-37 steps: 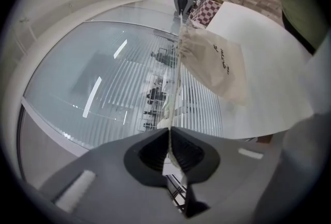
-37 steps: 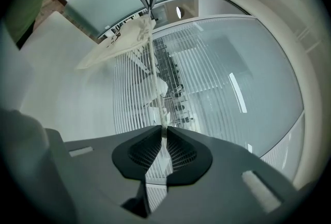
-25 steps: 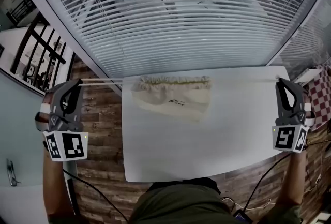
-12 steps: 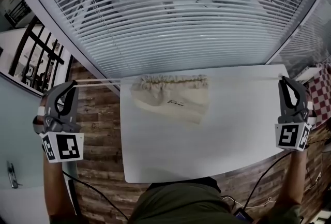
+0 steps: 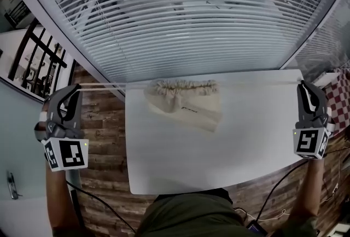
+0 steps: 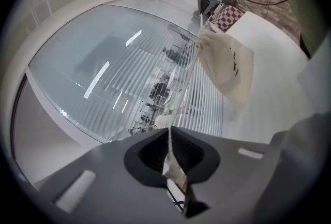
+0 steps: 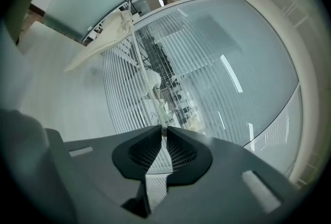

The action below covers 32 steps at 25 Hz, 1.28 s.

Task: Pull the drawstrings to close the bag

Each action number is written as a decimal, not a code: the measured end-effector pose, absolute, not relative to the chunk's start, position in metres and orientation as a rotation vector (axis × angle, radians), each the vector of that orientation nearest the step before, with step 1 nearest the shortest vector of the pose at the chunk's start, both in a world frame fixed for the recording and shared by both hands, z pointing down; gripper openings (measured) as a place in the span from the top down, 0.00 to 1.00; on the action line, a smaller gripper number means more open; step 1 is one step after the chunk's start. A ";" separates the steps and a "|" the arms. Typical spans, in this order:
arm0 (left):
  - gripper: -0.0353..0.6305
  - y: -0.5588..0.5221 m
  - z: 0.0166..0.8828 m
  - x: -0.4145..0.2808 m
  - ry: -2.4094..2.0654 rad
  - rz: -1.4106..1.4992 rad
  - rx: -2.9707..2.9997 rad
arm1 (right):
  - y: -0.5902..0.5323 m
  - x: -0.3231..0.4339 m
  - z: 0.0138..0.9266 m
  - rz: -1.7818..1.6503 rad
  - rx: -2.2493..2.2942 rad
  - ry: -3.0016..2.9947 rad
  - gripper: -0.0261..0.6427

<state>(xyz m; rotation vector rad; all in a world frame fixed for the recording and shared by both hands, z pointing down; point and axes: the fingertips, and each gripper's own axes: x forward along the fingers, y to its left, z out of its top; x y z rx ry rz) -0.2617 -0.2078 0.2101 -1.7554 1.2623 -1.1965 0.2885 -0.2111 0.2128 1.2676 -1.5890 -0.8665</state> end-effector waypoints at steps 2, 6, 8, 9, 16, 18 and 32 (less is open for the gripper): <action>0.93 -0.209 0.208 -0.261 1.267 -1.184 -1.776 | -0.210 0.291 0.208 -0.875 1.270 -1.591 0.90; 0.93 -0.206 0.213 -0.263 1.277 -1.182 -1.806 | -0.210 0.294 0.215 -0.875 1.256 -1.601 0.90; 0.93 -0.207 0.214 -0.266 1.279 -1.192 -1.791 | -0.209 0.295 0.219 -0.871 1.252 -1.599 0.90; 0.93 -0.207 0.214 -0.270 1.282 -1.195 -1.782 | -0.209 0.297 0.221 -0.870 1.257 -1.601 0.90; 0.93 -0.208 0.200 -0.272 1.333 -1.168 -1.728 | -0.209 0.299 0.219 -0.862 1.299 -1.611 0.90; 0.93 -0.213 0.189 -0.272 1.364 -1.122 -1.692 | -0.209 0.285 0.207 -0.918 1.296 -1.616 0.90; 0.92 -0.212 0.164 -0.251 1.398 -1.023 -1.707 | -0.202 0.278 0.172 -0.964 1.378 -1.642 0.89</action>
